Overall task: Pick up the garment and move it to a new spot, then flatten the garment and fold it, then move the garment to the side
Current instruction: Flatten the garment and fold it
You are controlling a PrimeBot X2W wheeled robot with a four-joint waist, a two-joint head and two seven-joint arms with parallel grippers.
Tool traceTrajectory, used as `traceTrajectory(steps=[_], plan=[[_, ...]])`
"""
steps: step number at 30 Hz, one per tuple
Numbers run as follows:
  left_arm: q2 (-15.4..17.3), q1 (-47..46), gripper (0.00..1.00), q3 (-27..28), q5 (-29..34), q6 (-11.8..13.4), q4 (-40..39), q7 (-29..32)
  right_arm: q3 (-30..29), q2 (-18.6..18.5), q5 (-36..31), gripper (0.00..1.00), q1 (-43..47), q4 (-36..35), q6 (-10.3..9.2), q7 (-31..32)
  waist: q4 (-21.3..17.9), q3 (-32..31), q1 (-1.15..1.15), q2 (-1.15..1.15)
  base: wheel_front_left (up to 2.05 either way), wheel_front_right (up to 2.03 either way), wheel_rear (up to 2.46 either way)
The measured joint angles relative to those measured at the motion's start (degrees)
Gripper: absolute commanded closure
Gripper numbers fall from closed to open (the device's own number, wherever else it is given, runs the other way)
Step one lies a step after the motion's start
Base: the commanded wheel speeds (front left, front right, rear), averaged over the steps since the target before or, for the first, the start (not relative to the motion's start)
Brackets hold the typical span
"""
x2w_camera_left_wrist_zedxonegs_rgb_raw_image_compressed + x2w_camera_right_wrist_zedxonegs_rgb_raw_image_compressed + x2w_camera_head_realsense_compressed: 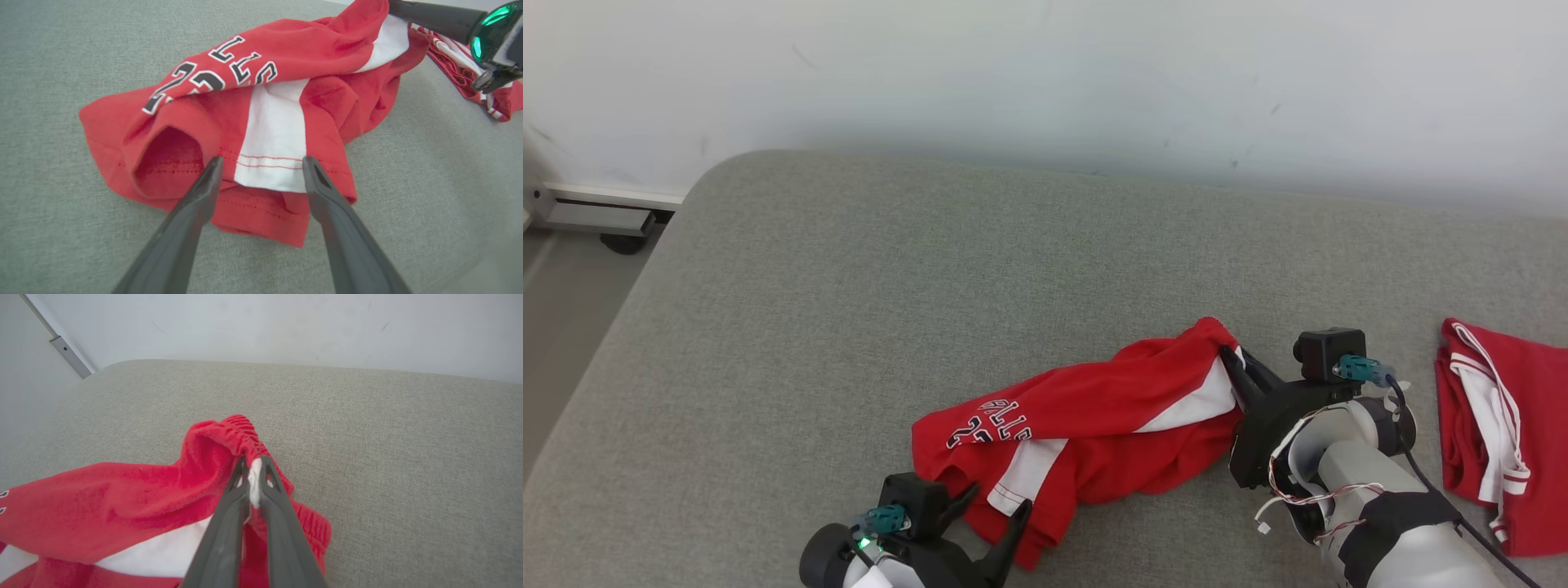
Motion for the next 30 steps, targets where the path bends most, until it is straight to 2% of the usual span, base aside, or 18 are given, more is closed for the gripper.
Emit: traceTrajectory(steps=[5, 12, 28, 29, 30], plan=[[1.36, 0.08, 0.0, -0.01, 0.08, 0.52, -0.74, 1.01, 0.3, 0.01, 0.53, 1.0, 0.01, 0.2, 0.0, -0.34, 0.75, -0.64, 0.0, 0.0, 0.0, 0.0, 0.0], [1.49, 2.18, 0.0, -0.3, -0.43, 0.56, -2.2, 2.47, 1.75, 0.03, 1.6, 1.0, 0.12, -0.03, 0.0, -0.48, 1.24, -1.4, 0.0, 0.0, 0.0, 0.0, 0.0], [-0.75, 0.8, 0.0, 1.69, -3.82, -0.08, -0.64, 4.39, 5.54, 0.04, 3.88, 1.0, 0.1, -1.15, 0.0, -0.49, -1.18, -1.38, 0.0, 0.0, 0.0, 0.0, 0.0], [-0.8, 0.7, 0.02, 1.85, -3.85, -0.09, -0.57, 4.39, 5.55, 0.05, 3.93, 1.0, 0.07, -0.99, 0.0, -0.49, -1.4, -1.34, 0.0, 0.0, 0.0, 0.0, 0.0], [-0.81, 0.68, 0.11, 1.86, -3.85, -0.1, -0.36, 4.41, 5.56, 0.05, 3.94, 1.0, 0.05, -0.8, 0.0, -0.51, -1.61, -1.3, 0.0, 0.0, 0.0, 0.0, 0.0]])
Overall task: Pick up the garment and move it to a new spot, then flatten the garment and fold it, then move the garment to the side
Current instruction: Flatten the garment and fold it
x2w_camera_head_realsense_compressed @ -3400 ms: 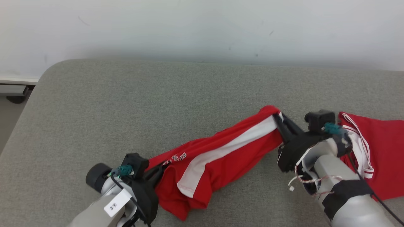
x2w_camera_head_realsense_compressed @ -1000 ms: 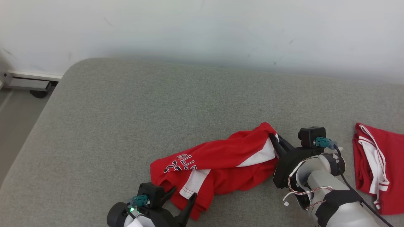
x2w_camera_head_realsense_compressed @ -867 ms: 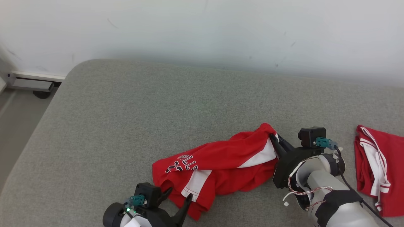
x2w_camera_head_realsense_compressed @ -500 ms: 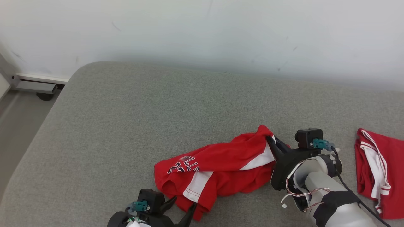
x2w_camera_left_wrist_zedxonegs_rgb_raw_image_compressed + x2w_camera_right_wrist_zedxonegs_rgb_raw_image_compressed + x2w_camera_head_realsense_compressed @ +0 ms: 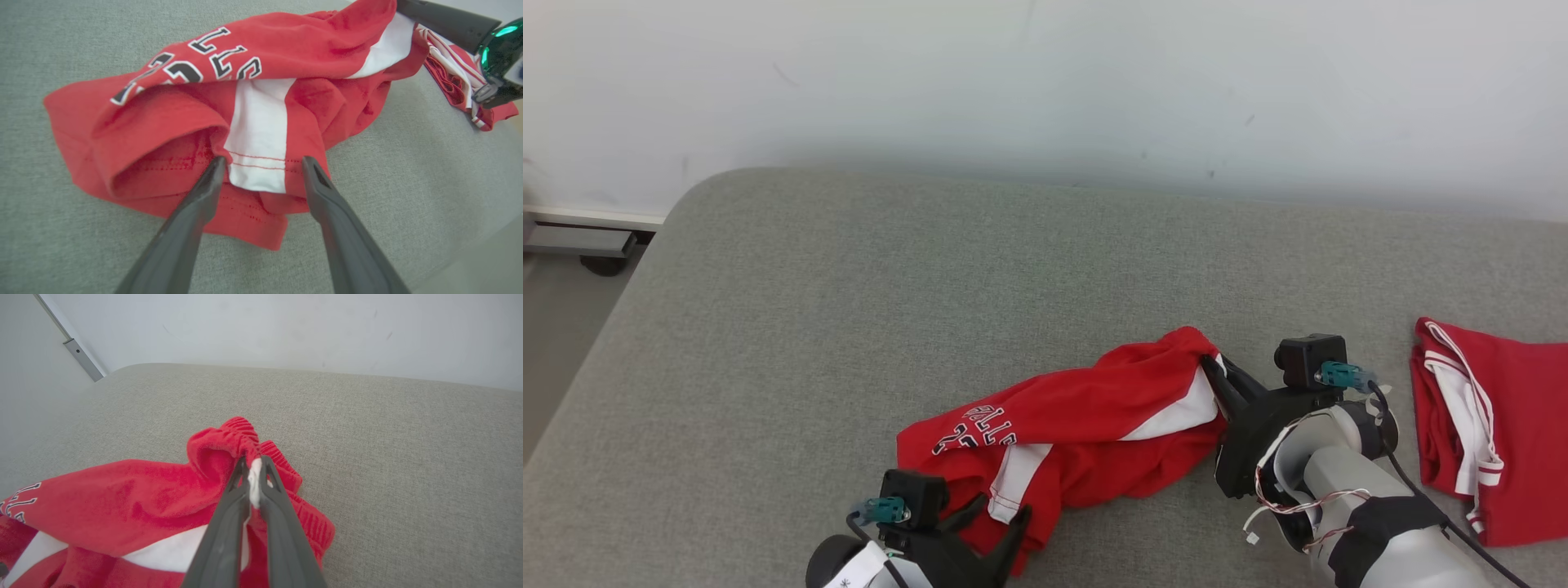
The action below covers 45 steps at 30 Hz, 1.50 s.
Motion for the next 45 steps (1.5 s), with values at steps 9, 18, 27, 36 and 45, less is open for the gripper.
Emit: traceTrajectory(steps=[9, 18, 27, 36, 45], plan=[[1.27, -0.07, 1.0, 1.72, -0.43, -0.34, 2.08, -0.91, -0.58, 0.01, 0.51, 1.0, -0.05, 1.65, 0.0, -0.22, -0.55, 0.31, 0.0, 0.0, 0.0, 0.0, 0.0], [6.47, -0.04, 1.0, 6.31, -0.31, 0.67, 2.07, -5.21, -1.6, 0.07, 1.48, 1.0, 0.26, 2.79, 0.0, -0.51, 0.82, 0.45, 0.0, 0.0, 0.0, 0.0, 0.0], [7.39, 0.55, 1.0, 7.06, -0.25, 1.12, 1.6, -6.57, -1.94, 0.09, 2.38, 0.0, 1.98, 3.72, 0.0, -0.54, 1.04, 0.47, 0.0, 0.0, 0.0, 0.0, 0.0], [8.99, 0.59, 1.0, 8.65, 0.44, 1.59, 1.57, -7.59, -0.07, -1.24, 2.03, 0.0, 3.97, 3.67, 0.02, -0.45, 0.6, 0.29, 0.0, 0.0, 0.0, 0.0, 0.0], [8.55, 1.5, 1.0, 9.09, 1.7, 1.62, 1.34, -8.08, 3.48, -2.25, 1.6, 0.0, 6.2, 2.27, 0.07, 3.36, 0.63, -0.29, 0.0, 0.0, 0.0, 0.0, 0.0]])
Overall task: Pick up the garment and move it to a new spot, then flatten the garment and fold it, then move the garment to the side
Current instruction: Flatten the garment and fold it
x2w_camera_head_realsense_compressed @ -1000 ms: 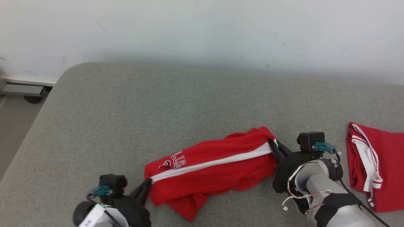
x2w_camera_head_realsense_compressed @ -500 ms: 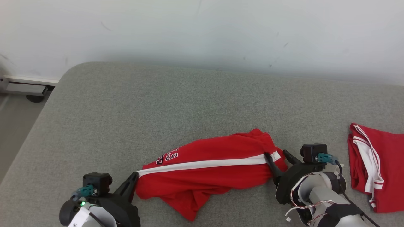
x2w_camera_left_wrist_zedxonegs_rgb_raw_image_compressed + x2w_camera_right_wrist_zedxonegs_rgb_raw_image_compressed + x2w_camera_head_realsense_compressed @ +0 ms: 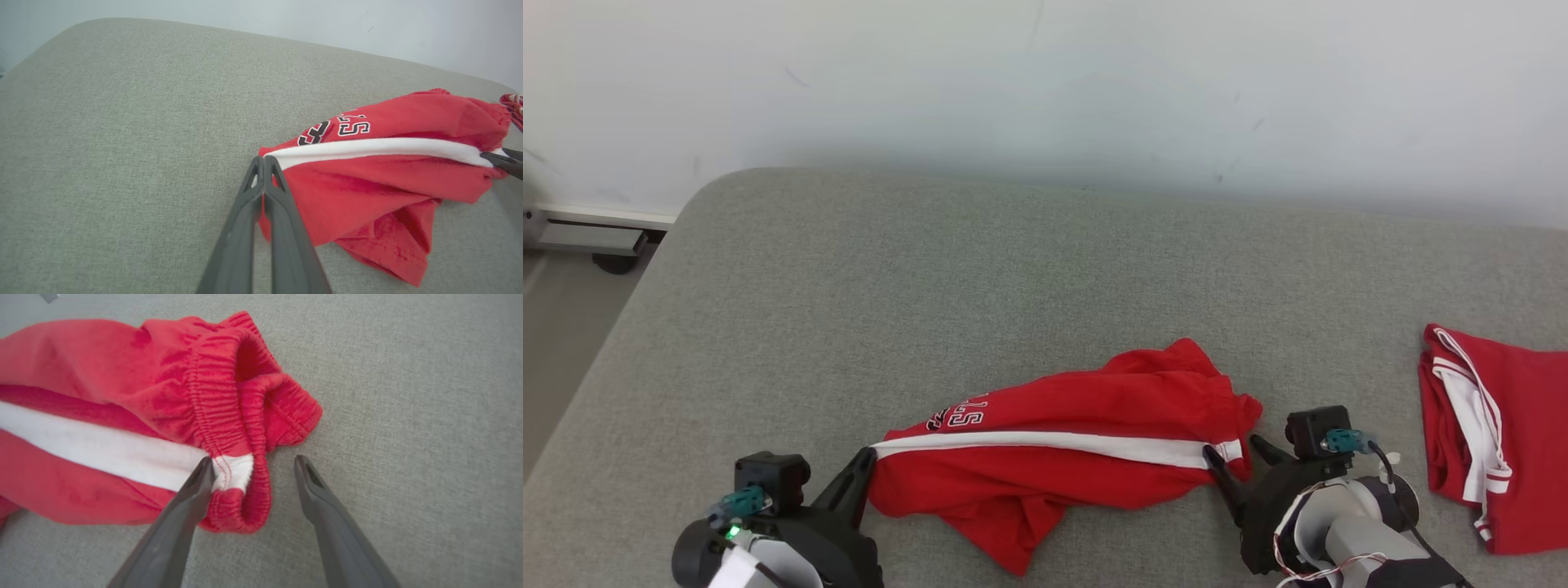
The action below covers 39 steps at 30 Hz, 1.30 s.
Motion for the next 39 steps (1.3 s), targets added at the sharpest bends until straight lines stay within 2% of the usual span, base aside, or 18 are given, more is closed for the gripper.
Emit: traceTrajectory(steps=[1, 3, 4, 13, 19, 25, 29, 30, 32, 33, 39], plan=[[-0.26, 0.0, 1.0, -0.04, 0.38, 0.0, -0.01, 0.0, 0.31, 0.0, 0.01, 0.23, 0.01, -0.3, 0.0, 0.32, 0.14, -0.07, 0.0, 0.0, 0.0, 0.0, 0.0], [-0.75, 0.04, 1.0, -0.13, 0.67, 0.0, -0.05, -0.01, 1.3, 0.01, 0.01, 0.79, 0.01, -1.32, 0.0, 1.14, 0.4, -0.25, 0.0, 0.0, 0.0, 0.0, 0.0], [-0.91, 0.08, 1.0, -0.15, 0.71, 0.0, -0.08, -0.01, 1.68, 0.05, 0.01, 0.99, 0.0, -1.66, 0.0, 1.3, 0.5, -0.36, 0.0, 0.0, 0.0, 0.0, 0.0], [-1.0, 1.8, 1.0, 0.59, 0.78, 0.04, 0.21, -0.2, 3.49, -2.4, -0.71, 1.0, -0.3, -3.57, 0.02, 2.19, 0.47, -1.3, 0.0, 0.0, 0.0, 0.0, 0.0], [-1.1, 2.68, 1.0, 1.42, 1.18, 0.0, 0.35, -0.43, 1.16, -4.43, 0.08, 1.0, -0.25, -5.06, 0.44, 0.13, -0.27, -2.06, 0.0, 0.0, 0.0, 0.0, 0.0], [-2.99, 6.28, 1.0, -1.72, 1.91, 0.0, -1.62, 0.12, -0.16, -5.94, 2.13, 1.0, 5.19, -5.68, 0.43, -0.88, -0.61, -3.14, 0.0, 0.0, 0.0, 0.0, 0.0], [-2.93, 7.47, 0.98, -2.92, 1.99, 0.04, -1.55, 1.18, -0.15, -5.78, 3.01, 1.0, 7.37, -6.6, 0.43, -0.89, -0.81, -3.29, 0.0, 0.0, 0.0, 0.0, 0.0], [-2.93, 7.53, 0.82, -2.92, 1.98, 0.04, -1.62, 1.38, -0.16, -5.73, 3.01, 1.0, 7.37, -6.89, 0.43, -0.89, -0.86, -3.31, 0.0, 0.0, 0.0, 0.0, 0.0], [-2.85, 7.78, 0.34, -2.89, 1.93, 0.05, -1.81, 1.93, -0.18, -5.65, 3.05, 1.0, 7.37, -7.25, 0.43, -0.89, -0.92, -3.31, 0.0, 0.0, 0.0, 0.0, 0.0], [-2.82, 8.18, 0.0, -2.75, 1.67, 0.05, -2.16, 1.94, -0.19, -5.63, 3.18, 1.0, 7.41, -7.42, 0.43, -0.9, -0.93, -3.31, 0.0, 0.0, 0.0, 0.0, 0.0], [-2.94, 8.56, 0.0, -2.49, 0.65, 0.05, -3.23, 3.2, -0.3, -5.69, 3.52, 1.0, 7.99, -8.77, 0.43, -0.89, -0.73, -3.24, 0.0, 0.0, 0.0, 0.0, 0.0]])
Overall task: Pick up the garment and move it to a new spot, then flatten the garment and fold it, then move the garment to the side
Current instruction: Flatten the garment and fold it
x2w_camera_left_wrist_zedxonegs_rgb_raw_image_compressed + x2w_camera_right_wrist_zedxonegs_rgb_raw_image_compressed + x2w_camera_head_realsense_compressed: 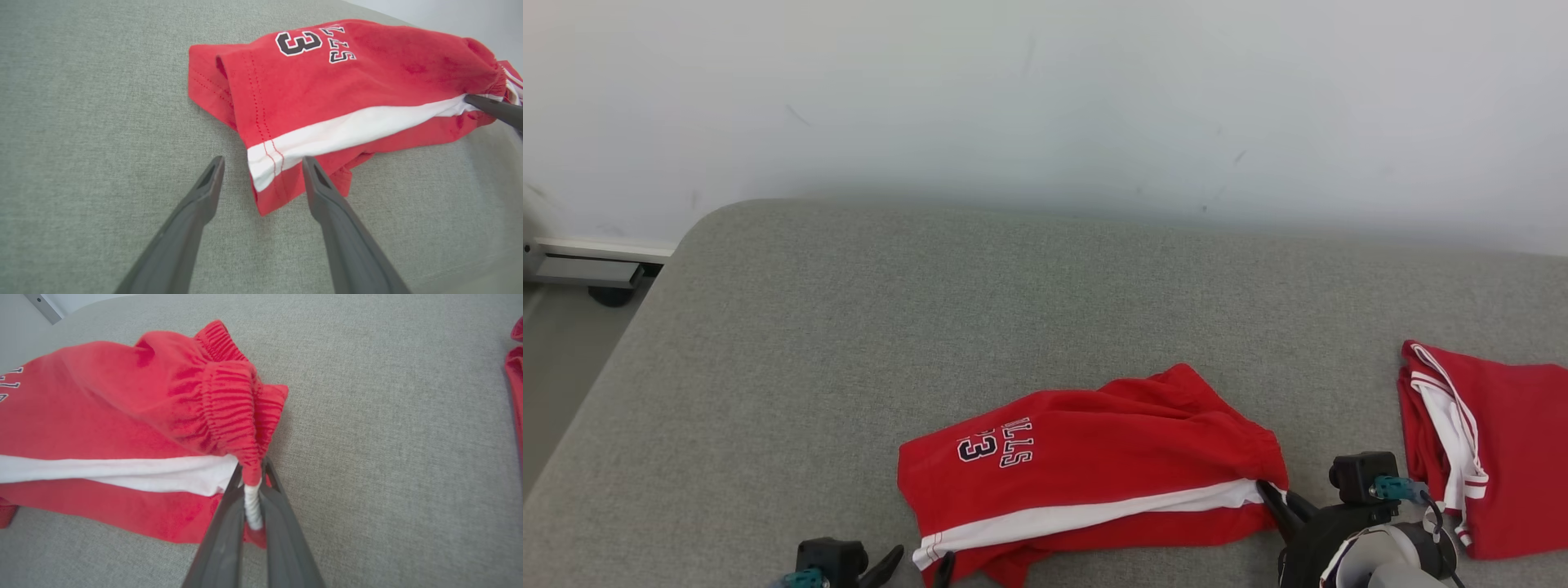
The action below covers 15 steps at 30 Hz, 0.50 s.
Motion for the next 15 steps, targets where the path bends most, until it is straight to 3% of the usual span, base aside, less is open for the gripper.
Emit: traceTrajectory(steps=[10, 12, 13, 14, 15], plan=[[-1.43, 0.01, 0.0, 0.68, -2.78, -0.15, 1.07, 2.46, 0.6, -0.1, -0.02, 1.0, -0.01, -2.01, -0.01, 0.18, -0.35, 0.36, 0.0, 0.0, 0.0, 0.0, 0.0], [-1.66, -0.11, 0.5, 0.93, -2.87, -0.14, 1.43, 2.44, 0.67, -0.16, -0.03, 1.0, -0.03, -2.13, -0.01, 0.64, -0.69, 0.44, 0.01, 0.0, 0.0, 0.0, 0.0], [-1.79, -0.22, 0.67, 1.23, -2.87, -0.14, 1.58, 2.43, 0.66, -0.23, -0.03, 1.0, -0.03, -2.18, -0.01, 0.65, -0.86, 0.47, 0.01, 0.0, 0.0, 0.0, 0.0], [-1.83, -0.39, 0.73, 1.25, -2.87, -0.13, 1.62, 2.44, 0.59, -0.37, -0.03, 1.0, 0.01, -2.27, -0.09, 0.64, -0.99, 0.49, 0.01, 0.0, 0.0, 0.0, 0.0], [-1.86, -0.47, 0.91, 1.3, -2.83, -0.13, 1.6, 2.43, 0.56, -0.51, -0.03, 1.0, 0.02, -2.35, -0.11, 0.64, -1.05, 0.52, 0.01, 0.0, 0.0, 0.0, 0.0]])
